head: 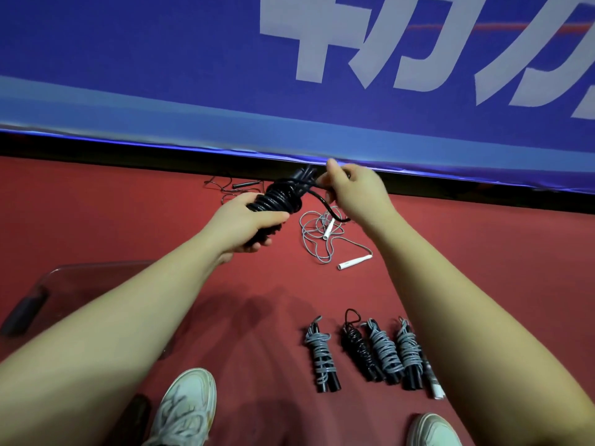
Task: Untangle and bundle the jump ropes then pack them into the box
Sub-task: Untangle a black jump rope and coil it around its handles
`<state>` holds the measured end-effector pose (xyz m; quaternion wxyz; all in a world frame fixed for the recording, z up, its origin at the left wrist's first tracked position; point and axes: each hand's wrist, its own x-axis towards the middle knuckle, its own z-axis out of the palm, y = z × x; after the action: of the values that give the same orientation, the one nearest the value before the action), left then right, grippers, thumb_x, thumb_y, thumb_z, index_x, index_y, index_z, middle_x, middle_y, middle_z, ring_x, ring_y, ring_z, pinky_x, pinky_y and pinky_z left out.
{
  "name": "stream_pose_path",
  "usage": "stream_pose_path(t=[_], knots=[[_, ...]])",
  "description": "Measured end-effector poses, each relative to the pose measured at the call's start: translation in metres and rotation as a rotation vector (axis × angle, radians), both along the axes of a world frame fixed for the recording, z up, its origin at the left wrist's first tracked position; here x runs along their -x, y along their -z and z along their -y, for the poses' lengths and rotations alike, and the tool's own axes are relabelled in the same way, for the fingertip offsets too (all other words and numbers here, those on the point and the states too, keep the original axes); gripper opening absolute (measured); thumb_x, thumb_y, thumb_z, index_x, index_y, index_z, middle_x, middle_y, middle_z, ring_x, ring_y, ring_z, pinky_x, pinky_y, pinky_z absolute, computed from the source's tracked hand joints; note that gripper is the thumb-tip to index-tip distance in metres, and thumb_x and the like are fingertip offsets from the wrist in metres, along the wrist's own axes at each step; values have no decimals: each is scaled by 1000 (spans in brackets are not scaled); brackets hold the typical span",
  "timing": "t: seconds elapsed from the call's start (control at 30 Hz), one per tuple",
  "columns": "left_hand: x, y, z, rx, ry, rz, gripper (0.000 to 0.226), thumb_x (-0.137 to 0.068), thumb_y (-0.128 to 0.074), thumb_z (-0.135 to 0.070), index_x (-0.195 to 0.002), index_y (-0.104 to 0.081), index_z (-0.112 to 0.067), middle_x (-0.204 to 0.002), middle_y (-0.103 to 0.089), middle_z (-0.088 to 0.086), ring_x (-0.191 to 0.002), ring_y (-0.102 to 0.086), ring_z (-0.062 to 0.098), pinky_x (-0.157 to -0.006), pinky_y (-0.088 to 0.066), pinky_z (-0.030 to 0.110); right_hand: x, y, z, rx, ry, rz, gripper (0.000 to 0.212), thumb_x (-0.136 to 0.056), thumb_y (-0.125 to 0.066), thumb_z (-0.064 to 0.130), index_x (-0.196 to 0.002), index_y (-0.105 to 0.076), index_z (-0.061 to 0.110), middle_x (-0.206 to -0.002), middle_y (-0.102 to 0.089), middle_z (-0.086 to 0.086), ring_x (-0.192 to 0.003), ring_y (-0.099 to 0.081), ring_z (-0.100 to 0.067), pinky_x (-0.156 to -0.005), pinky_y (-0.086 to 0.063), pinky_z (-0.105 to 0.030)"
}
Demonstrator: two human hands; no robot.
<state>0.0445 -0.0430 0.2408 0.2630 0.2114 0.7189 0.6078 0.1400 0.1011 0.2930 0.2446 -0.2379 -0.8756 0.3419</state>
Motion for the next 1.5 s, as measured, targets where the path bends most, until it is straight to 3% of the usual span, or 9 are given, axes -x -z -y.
stream_pose_path(t=[0.1, 0.3, 0.6, 0.73, 0.93, 1.07, 1.23, 1.37, 1.5], knots=[[2, 7, -2, 8, 1, 69, 20, -80, -73, -24, -93, -59, -19, -69, -64, 0, -51, -58, 14, -43, -38, 18, -2, -3, -2, -116, 34, -36, 42, -100, -36, 39, -73, -46, 8, -60, -43, 0, -60, -40, -17, -54, -28, -30], [14, 15, 1, -22, -73, 165, 20, -81, -72, -23, -96, -59, -17, -74, -62, 3, -51, -57, 15, -40, -38, 18, -7, 3, -18, 849, -79, -268, 33, -94, -55, 33, -69, -39, 18, -45, -24, 9, -41, -17, -9, -43, -15, -21], [6, 16, -9, -82, -9, 517, 19, -86, -64, -26, -91, -58, -9, -73, -59, 6, -46, -53, 13, -36, -33, 13, -21, -1, -20, -341, -159, 66, 40, -91, -52, 22, -56, -34, 16, -53, -31, 2, -50, -30, -14, -43, -21, -19], [0, 8, -12, -143, 21, 619, 23, -87, -61, -27, -87, -60, -5, -76, -61, 7, -49, -53, 13, -37, -32, 13, -20, -2, -24, -917, -269, 79, 12, -77, -52, 9, -66, -53, 5, -77, -52, -12, -59, -45, -30, -49, -23, -25], [-2, -2, -12, -244, 39, 690, 28, -84, -61, -28, -91, -59, -1, -77, -63, 9, -49, -54, 14, -36, -33, 14, -16, 22, -29, -1022, -231, 77, 29, -91, -55, 30, -99, -52, 2, -81, -63, -13, -81, -51, -32, -55, -25, -33], [-7, -5, -8, -320, 156, 707, 36, -71, -63, -31, -92, -60, -2, -77, -62, 8, -49, -52, 14, -35, -31, 13, -12, 33, -21, -541, -178, 35, 31, -91, -57, 35, -107, -49, 9, -85, -61, -5, -76, -53, -25, -61, -33, -31], [-1, 5, 9, -346, 568, 730, 49, -47, -91, -28, -87, -72, -4, -80, -63, 12, -50, -53, 16, -33, -35, 14, -24, 29, -33, 298, -537, 43, 10, -87, -63, 14, -81, -55, 17, -66, -56, 5, -58, -45, -4, -60, -37, -22], [7, 11, 18, -292, 1065, 738, 41, -86, -65, -21, -122, -58, -5, -104, -64, 17, -75, -61, 20, -53, -49, 17, -38, 29, -34, 798, -868, 287, 19, -78, -64, 4, -91, -62, 17, -66, -61, 15, -52, -41, 1, -52, -35, -11], [-4, 0, 16, -49, 1193, 482, 43, -72, -77, -28, -108, -59, -13, -88, -63, 13, -62, -57, 18, -45, -40, 16, -35, 36, -29, 1087, -766, 331, 26, -82, -55, -2, -91, -67, 19, -78, -65, 2, -61, -61, -7, -54, -50, -15]])
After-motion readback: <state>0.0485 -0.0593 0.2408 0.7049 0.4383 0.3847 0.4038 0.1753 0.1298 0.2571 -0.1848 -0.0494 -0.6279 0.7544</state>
